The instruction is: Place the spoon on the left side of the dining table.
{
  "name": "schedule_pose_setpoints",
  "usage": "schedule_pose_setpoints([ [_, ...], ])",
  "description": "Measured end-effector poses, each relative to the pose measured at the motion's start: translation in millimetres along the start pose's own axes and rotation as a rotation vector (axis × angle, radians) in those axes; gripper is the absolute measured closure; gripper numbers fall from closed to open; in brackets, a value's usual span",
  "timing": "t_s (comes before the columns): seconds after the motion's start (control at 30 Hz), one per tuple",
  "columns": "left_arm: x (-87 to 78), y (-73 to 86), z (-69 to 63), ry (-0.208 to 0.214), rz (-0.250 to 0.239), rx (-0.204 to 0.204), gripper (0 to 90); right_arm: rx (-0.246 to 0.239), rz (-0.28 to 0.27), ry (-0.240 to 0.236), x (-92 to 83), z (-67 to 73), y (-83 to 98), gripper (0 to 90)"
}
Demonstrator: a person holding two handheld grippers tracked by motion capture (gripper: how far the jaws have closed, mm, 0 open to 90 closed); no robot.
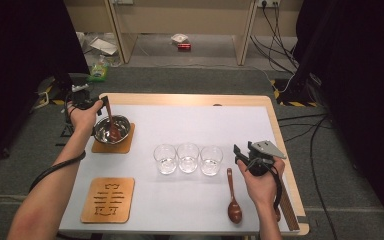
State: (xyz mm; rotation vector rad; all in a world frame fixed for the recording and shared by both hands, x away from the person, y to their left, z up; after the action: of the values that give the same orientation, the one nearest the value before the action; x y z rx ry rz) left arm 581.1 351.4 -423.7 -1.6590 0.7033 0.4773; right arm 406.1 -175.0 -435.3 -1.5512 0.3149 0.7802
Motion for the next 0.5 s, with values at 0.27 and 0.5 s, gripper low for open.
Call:
schedule_pose_setpoints([
  [0.27, -21.6, 3.3, -1.1, 0.046, -0.004, 0.004, 50.7, 0.001, 0.029, 0.002, 2.3, 1.5, 1.8, 46.2],
  [0.5, -41.7, 11.5, -9.1, 0.068, -0.027, 0.021, 45.4, 0.004, 0.05, 0.007, 4.6, -0.2, 3.8, 46.0],
])
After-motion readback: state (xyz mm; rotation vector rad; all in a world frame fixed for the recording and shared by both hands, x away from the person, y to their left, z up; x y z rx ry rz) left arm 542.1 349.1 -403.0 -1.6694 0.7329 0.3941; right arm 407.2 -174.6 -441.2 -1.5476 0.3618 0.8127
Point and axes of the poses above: each handheld gripper's, and its own axes: x roughly forward along the jaws, y roughly out of its underside, z roughly to its left, the point moved 4 cm from there along x, roughly forward along the jaws, and after that the axes turned 14 degrees about z, right-handed, at the moved point
